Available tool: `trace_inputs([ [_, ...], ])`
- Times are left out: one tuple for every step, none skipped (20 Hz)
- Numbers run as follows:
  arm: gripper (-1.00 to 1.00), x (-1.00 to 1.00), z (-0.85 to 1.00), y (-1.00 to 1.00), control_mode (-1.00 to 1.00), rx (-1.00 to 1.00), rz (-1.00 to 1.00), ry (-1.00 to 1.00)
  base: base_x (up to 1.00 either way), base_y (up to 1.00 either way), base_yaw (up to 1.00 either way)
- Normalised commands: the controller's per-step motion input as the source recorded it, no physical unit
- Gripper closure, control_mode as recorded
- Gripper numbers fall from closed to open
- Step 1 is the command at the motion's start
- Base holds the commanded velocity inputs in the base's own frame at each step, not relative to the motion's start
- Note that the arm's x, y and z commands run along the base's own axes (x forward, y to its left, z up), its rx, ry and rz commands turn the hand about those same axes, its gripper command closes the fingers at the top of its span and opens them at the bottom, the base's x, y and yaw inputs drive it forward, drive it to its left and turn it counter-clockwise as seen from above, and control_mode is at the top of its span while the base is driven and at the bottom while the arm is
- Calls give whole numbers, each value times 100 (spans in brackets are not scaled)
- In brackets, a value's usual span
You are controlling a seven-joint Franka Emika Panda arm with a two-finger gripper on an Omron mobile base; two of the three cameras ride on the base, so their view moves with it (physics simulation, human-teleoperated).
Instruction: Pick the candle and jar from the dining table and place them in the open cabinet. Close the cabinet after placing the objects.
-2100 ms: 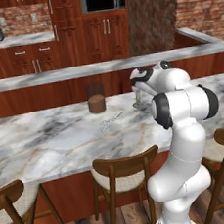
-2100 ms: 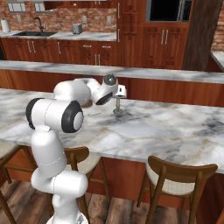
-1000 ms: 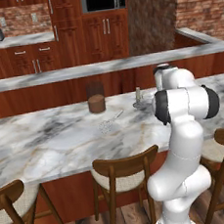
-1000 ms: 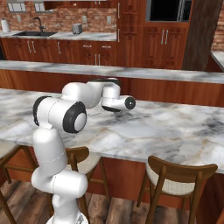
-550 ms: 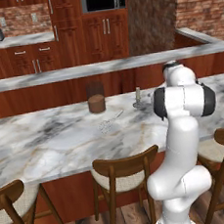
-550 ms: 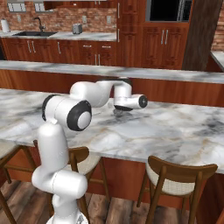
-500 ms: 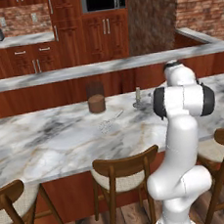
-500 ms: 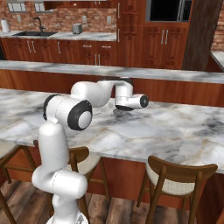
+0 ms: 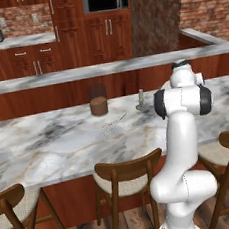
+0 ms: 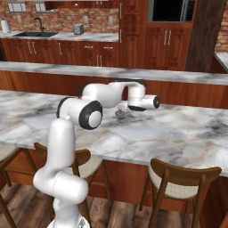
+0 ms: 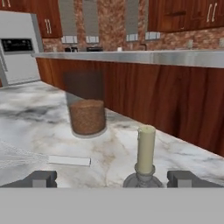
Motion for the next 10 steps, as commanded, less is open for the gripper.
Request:
trace_inputs([
  [-100,18,0,-3,-100,0,26,0,0,0,0],
  [-100,16,0,-3,-100,0,26,0,0,0,0],
  [-100,16,0,-2,-100,0,24,0,0,0,0],
  [-100,18,0,-1,-100,0,20,0,0,0,0],
  [-100,20,0,0,-100,0,16,0,0,0,0],
  [-100,20,-1,0,-100,0,12,0,0,0,0],
  [-100,18,-3,0,-100,0,9,0,0,0,0],
  [-100,16,-7,0,-100,0,9,0,0,0,0],
  [-100,15,-14,0,-100,0,10,0,0,0,0],
  [-100,14,-14,0,-100,0,11,0,0,0,0],
])
